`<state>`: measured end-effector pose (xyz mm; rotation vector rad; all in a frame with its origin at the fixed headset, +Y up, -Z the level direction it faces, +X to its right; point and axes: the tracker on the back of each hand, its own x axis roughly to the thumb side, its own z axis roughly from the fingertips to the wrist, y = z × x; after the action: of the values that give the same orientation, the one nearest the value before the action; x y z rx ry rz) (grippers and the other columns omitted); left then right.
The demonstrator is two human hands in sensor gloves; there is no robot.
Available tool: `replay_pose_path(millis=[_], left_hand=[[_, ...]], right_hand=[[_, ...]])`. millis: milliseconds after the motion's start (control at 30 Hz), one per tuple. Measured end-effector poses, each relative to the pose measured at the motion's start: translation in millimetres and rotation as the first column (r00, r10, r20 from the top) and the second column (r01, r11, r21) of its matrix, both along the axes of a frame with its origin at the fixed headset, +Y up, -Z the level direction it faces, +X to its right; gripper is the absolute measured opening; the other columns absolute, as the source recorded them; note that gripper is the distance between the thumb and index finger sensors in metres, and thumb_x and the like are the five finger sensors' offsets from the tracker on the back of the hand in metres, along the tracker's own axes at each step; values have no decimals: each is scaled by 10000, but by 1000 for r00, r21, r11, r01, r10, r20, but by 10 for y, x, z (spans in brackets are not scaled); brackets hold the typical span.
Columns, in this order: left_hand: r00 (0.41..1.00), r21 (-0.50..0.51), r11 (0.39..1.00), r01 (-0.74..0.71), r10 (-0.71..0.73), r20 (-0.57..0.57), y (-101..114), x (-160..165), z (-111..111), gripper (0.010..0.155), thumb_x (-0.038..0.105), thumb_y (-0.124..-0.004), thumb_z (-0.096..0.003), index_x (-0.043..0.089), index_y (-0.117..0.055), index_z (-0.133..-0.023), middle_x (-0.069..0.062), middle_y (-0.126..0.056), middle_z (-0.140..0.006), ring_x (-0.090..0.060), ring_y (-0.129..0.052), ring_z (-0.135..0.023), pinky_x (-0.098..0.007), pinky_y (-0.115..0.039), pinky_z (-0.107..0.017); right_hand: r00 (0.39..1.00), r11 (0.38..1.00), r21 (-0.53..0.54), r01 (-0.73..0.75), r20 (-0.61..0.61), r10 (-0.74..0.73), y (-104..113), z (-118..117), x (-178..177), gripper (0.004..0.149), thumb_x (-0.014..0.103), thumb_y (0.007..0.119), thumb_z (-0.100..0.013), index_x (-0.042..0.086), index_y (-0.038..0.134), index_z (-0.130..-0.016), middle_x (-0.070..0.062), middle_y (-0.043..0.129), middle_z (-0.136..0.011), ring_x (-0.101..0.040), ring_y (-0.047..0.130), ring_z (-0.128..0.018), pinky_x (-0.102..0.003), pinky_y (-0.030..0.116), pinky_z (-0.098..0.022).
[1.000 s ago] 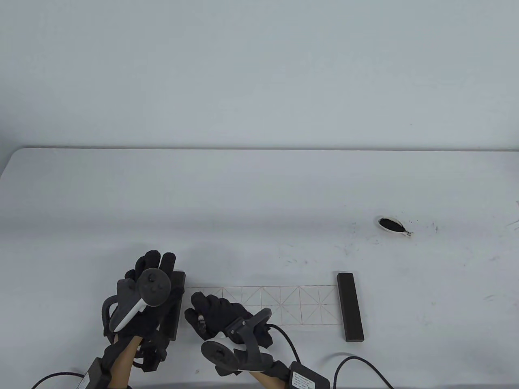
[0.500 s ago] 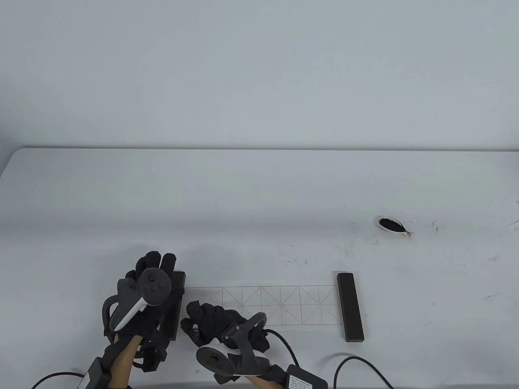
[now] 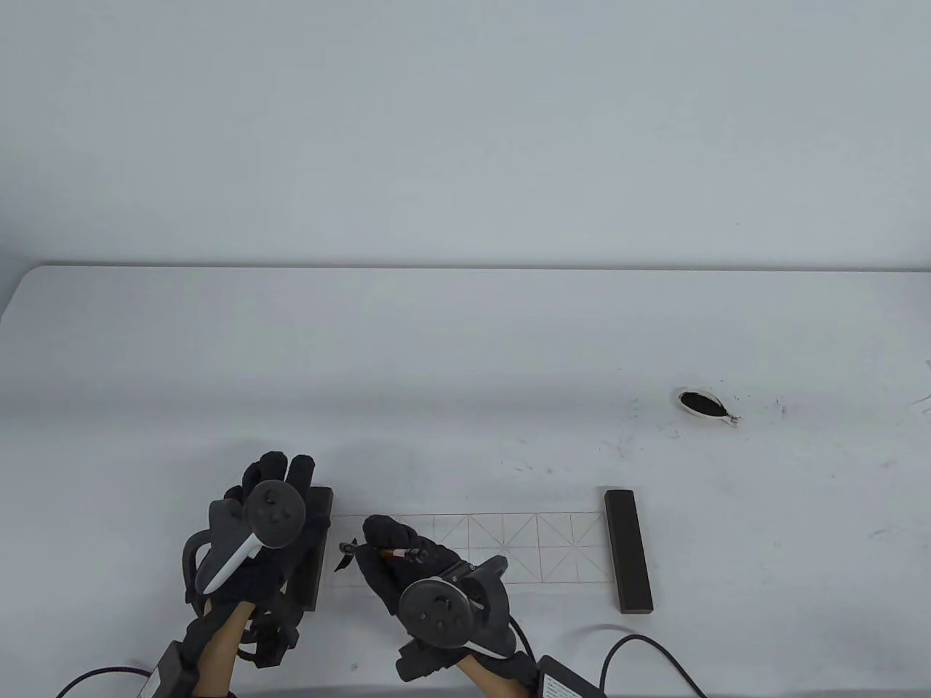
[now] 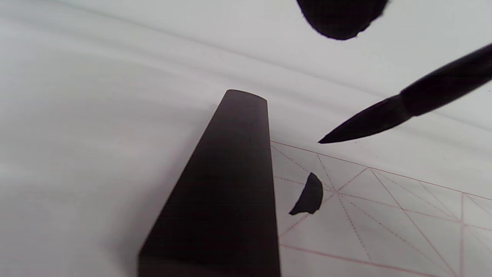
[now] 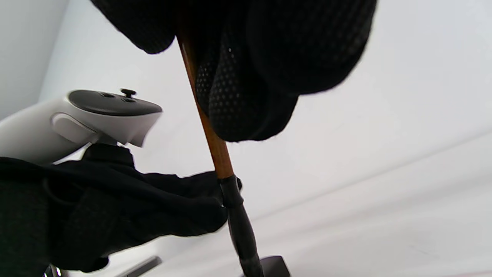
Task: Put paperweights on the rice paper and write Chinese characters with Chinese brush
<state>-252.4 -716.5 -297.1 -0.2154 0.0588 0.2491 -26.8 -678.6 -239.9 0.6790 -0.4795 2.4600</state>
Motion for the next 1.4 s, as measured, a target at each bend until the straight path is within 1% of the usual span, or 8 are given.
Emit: replay_pose_path(millis=[200, 600, 767, 1033, 1133, 1200, 1333, 1400], left_hand=[[1000, -7, 1000, 1, -1, 0, -1, 0, 2, 832, 524, -588, -535, 392, -69, -1171, -54, -18, -1263, -361, -98, -1203, -530, -124, -858], [1000, -13, 1000, 4, -4, 4, -3, 6, 2, 831, 524, -589, -534, 395, -72, -1172, -54, -20, -1264, -360, -101, -1204, -531, -126, -858], [1000, -15, 1000, 4, -4, 4, -5, 8, 1, 830, 523, -589, -534, 394, -74, -1172, -55, -23, -1264, -364, -100, -1202, -531, -126, -858], [1000, -17, 1000, 5, -5, 5, -5, 9, 2, 830, 523, -590, -534, 391, -78, -1174, -57, -26, -1264, -366, -102, -1201, -532, -128, -857], [1000, -17, 1000, 5, -5, 5, -5, 9, 2, 829, 522, -590, -534, 391, -78, -1173, -58, -24, -1264, -364, -102, -1202, -532, -127, -857], [1000, -17, 1000, 5, -5, 5, -5, 9, 2, 828, 523, -589, -534, 393, -79, -1173, -58, -24, -1264, -365, -102, -1202, -531, -126, -858], [1000, -23, 1000, 8, -8, 6, -2, 10, 6, 828, 522, -590, -534, 393, -78, -1173, -55, -25, -1264, -363, -102, -1202, -532, -127, -857], [1000, -22, 1000, 9, -9, 6, 0, 13, 6, 828, 522, -589, -534, 391, -79, -1173, -57, -24, -1264, -363, -102, -1202, -531, -126, -857]], right_hand=[[996, 997, -22, -80, 24, 80, -104, -81, 30, 441, 373, 687, -553, 94, 727, -891, -151, 937, -714, -218, 1009, -480, -280, 876, -278], [991, 991, -37, -131, 9, 131, -145, -83, -18, 439, 371, 690, -554, 101, 728, -898, -151, 934, -731, -226, 1011, -506, -290, 880, -296], [988, 987, -38, -154, 16, 155, -117, -77, -17, 423, 372, 667, -562, 81, 739, -861, -146, 943, -689, -226, 1012, -465, -287, 876, -274], [988, 987, -55, -150, 21, 152, -35, -72, 18, 400, 381, 655, -557, 88, 773, -802, -130, 963, -608, -217, 1010, -386, -275, 867, -233], [988, 986, -72, -149, 17, 151, 22, -79, 48, 394, 382, 650, -555, 90, 786, -782, -124, 969, -580, -216, 1008, -359, -273, 862, -218], [989, 987, -74, -140, 25, 143, 103, -77, 97, 391, 383, 648, -554, 92, 792, -773, -120, 971, -567, -216, 1006, -347, -271, 859, -212], [995, 996, -40, -83, 57, 86, 391, -45, 297, 393, 387, 651, -555, 94, 795, -775, -122, 970, -570, -218, 1003, -347, -271, 856, -213], [996, 997, -38, -66, 60, 68, 481, -32, 396, 402, 386, 652, -558, 87, 785, -792, -131, 964, -589, -228, 1000, -362, -278, 855, -224]])
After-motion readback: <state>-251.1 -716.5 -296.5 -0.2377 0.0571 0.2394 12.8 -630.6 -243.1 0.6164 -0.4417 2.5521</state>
